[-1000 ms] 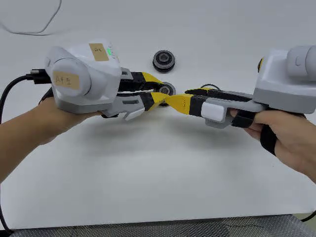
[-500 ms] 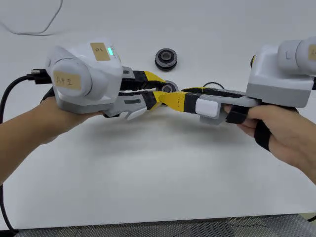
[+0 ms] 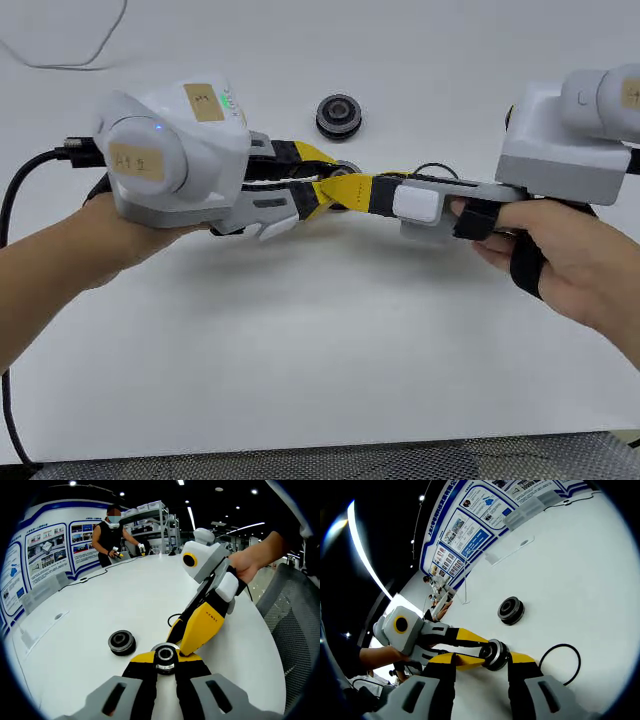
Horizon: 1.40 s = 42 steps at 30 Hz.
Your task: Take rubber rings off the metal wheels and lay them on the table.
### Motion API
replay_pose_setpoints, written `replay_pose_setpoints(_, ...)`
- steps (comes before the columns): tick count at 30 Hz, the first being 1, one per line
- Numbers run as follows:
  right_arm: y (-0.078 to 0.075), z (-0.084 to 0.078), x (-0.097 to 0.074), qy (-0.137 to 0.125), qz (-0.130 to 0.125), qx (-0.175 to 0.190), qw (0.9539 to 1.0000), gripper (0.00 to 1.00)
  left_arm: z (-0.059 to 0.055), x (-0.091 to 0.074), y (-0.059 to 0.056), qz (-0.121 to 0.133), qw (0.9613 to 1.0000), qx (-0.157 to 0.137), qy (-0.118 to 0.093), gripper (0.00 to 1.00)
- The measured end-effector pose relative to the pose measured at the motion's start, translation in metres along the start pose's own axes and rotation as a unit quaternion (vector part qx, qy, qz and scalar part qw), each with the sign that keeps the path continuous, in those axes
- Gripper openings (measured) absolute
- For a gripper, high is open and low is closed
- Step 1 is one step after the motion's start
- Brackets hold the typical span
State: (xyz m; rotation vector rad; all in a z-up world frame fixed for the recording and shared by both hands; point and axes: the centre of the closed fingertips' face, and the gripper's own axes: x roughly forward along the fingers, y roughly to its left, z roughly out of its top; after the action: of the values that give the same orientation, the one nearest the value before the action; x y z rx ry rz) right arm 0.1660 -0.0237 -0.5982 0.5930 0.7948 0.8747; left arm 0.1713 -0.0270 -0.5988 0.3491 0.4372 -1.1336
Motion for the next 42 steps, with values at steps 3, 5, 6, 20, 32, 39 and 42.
replay_pose_setpoints(3, 0.000, 0.000, 0.000, 0.001, 0.000, 0.003, 1.0000, 0.42, 0.000, 0.000, 0.000, 0.000, 1.0000, 0.000, 0.000, 0.12)
replay_pose_setpoints(5, 0.000, 0.000, 0.000, 0.001, 0.000, 0.004, 1.0000, 0.42, 0.000, 0.000, 0.000, 0.000, 1.0000, 0.001, 0.000, 0.12)
replay_pose_setpoints(6, 0.000, -0.001, -0.001, 0.002, 0.001, 0.003, 1.0000, 0.42, 0.000, 0.000, 0.000, -0.001, 1.0000, 0.001, 0.000, 0.12)
replay_pose_setpoints(20, 0.003, -0.003, -0.003, 0.006, 0.006, 0.012, 0.9999, 0.39, 0.000, -0.001, -0.001, -0.003, 1.0000, 0.005, 0.000, 0.12)
replay_pose_setpoints(32, 0.005, -0.006, -0.008, 0.007, 0.018, 0.052, 0.9985, 0.36, 0.000, -0.001, -0.002, -0.004, 1.0000, 0.005, 0.000, 0.12)
replay_pose_setpoints(39, 0.004, -0.005, -0.010, -0.006, 0.019, 0.075, 0.9970, 0.32, 0.000, -0.001, -0.002, -0.004, 1.0000, 0.006, 0.001, 0.12)
replay_pose_setpoints(42, 0.004, -0.005, -0.010, -0.009, 0.018, 0.079, 0.9966, 0.32, 0.000, -0.001, -0.002, -0.004, 1.0000, 0.006, 0.001, 0.12)
